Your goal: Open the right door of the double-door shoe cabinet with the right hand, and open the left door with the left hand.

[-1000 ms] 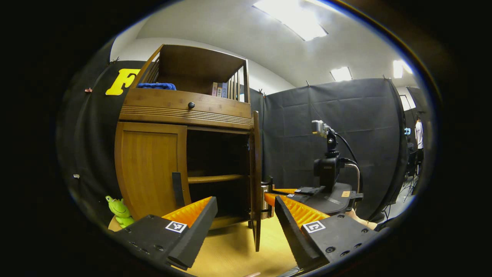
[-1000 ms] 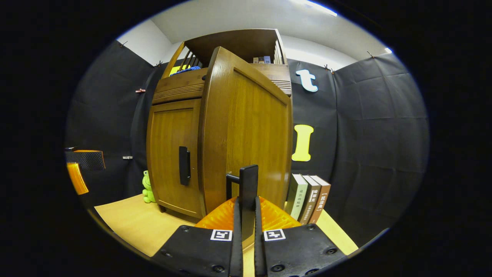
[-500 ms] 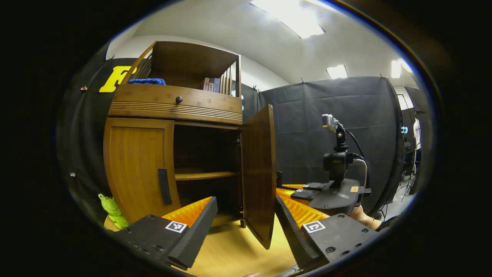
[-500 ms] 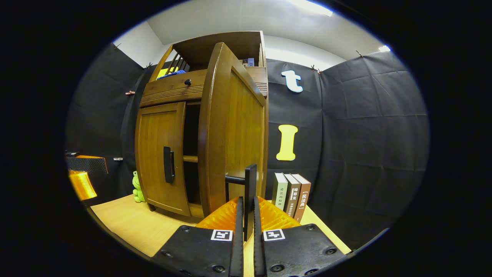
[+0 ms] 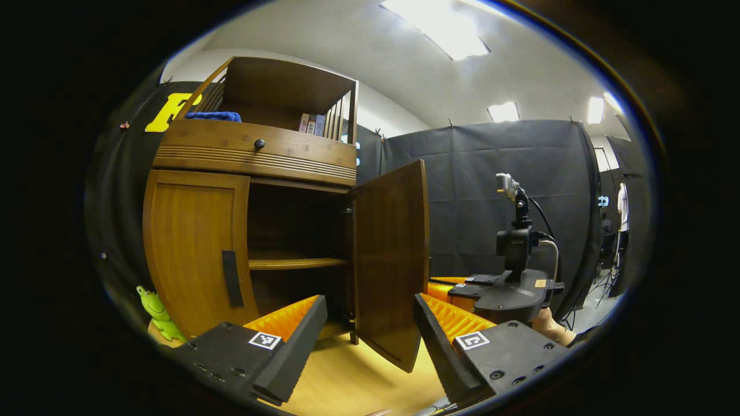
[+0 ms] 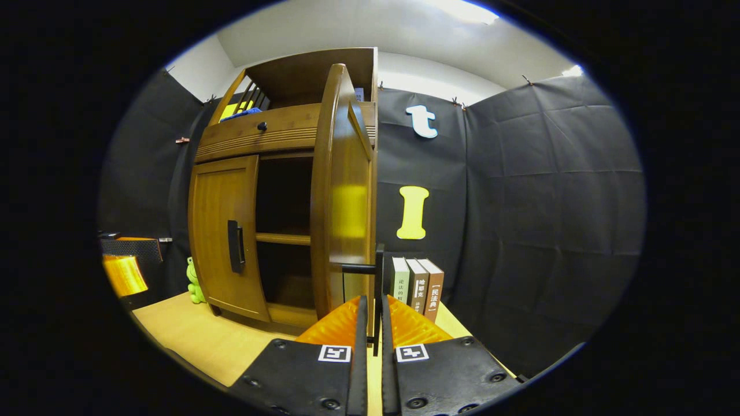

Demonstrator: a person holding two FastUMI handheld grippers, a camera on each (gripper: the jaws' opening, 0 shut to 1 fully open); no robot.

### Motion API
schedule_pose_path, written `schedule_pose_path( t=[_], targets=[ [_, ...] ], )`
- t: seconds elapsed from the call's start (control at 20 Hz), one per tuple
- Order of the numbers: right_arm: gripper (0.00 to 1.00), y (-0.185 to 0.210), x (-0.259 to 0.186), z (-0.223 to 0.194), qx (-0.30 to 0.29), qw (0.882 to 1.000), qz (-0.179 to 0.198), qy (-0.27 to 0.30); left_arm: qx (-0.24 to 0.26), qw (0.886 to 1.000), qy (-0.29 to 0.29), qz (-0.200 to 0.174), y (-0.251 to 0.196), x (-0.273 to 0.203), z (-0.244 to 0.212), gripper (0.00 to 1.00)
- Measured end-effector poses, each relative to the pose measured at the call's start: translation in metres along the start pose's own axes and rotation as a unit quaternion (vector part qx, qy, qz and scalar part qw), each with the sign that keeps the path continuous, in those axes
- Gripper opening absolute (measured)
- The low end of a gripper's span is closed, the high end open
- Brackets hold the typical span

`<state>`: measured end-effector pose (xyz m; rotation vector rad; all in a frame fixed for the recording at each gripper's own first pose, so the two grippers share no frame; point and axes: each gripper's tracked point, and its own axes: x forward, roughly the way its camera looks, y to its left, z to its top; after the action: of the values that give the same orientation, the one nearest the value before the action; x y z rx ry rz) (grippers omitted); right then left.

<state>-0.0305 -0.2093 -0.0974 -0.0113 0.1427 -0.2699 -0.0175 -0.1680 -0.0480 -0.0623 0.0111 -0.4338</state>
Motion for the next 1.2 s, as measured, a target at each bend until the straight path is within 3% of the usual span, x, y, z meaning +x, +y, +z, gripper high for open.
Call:
schedule_pose_path(
  t=[0.05, 0.25, 0.3, 0.35, 0.5, 0.65, 0.7, 0.75, 0.8, 0.85, 0.9, 1.0, 1.2],
  targets=[
    [0.17, -0.004, -0.001, 0.0, 0.0, 1.0, -0.004, -0.001, 0.0, 1.0, 0.0, -0.002, -0.001, 0.004, 0.0, 0.94],
    [0.11, -0.021, -0.005, 0.001, -0.002, 1.0, -0.022, -0.002, 0.0, 1.0, 0.004, -0.007, -0.007, 0.007, -0.005, 0.94],
    [0.0, -0.027, -0.006, 0.002, -0.003, 1.0, -0.028, -0.006, 0.0, 1.0, 0.005, -0.008, -0.008, 0.009, -0.007, 0.94],
    [0.06, -0.032, -0.009, 0.005, -0.004, 0.999, -0.035, -0.011, 0.001, 1.0, 0.005, -0.008, -0.008, 0.01, -0.007, 0.94],
    [0.06, -0.051, -0.023, 0.015, -0.002, 0.998, -0.057, -0.026, 0.003, 1.0, 0.008, -0.004, -0.006, 0.014, -0.009, 0.94],
    [0.09, -0.043, -0.041, 0.023, 0.018, 0.999, -0.038, -0.034, 0.006, 1.0, 0.012, 0.006, 0.001, 0.021, -0.012, 0.94],
    [0.01, -0.041, -0.046, 0.024, 0.015, 0.999, -0.034, -0.037, 0.007, 1.0, 0.011, 0.011, 0.005, 0.023, -0.013, 0.94],
    [0.09, -0.032, -0.058, 0.032, 0.012, 0.999, -0.026, -0.041, 0.009, 1.0, 0.009, 0.017, 0.01, 0.024, -0.013, 0.94],
    [0.01, -0.025, -0.064, 0.035, 0.009, 0.999, -0.013, -0.045, 0.013, 1.0, 0.003, 0.027, 0.017, 0.027, -0.012, 0.94],
    [0.09, -0.017, -0.072, 0.036, 0.008, 0.999, 0.001, -0.047, 0.023, 0.999, -0.007, 0.044, 0.029, 0.029, -0.009, 0.94],
    [0.09, -0.009, -0.078, 0.034, 0.008, 0.999, 0.01, -0.049, 0.037, 0.997, -0.018, 0.067, 0.044, 0.031, -0.006, 0.91],
    [0.08, 0.002, -0.09, 0.039, 0.009, 0.998, 0.024, -0.06, 0.063, 0.991, -0.03, 0.113, 0.077, 0.039, -0.003, 0.97],
    [0.69, 0.003, -0.116, 0.05, 0.002, 0.995, 0.017, -0.094, 0.064, 0.98, -0.044, 0.184, 0.14, 0.052, -0.006, 0.94]
  ],
)
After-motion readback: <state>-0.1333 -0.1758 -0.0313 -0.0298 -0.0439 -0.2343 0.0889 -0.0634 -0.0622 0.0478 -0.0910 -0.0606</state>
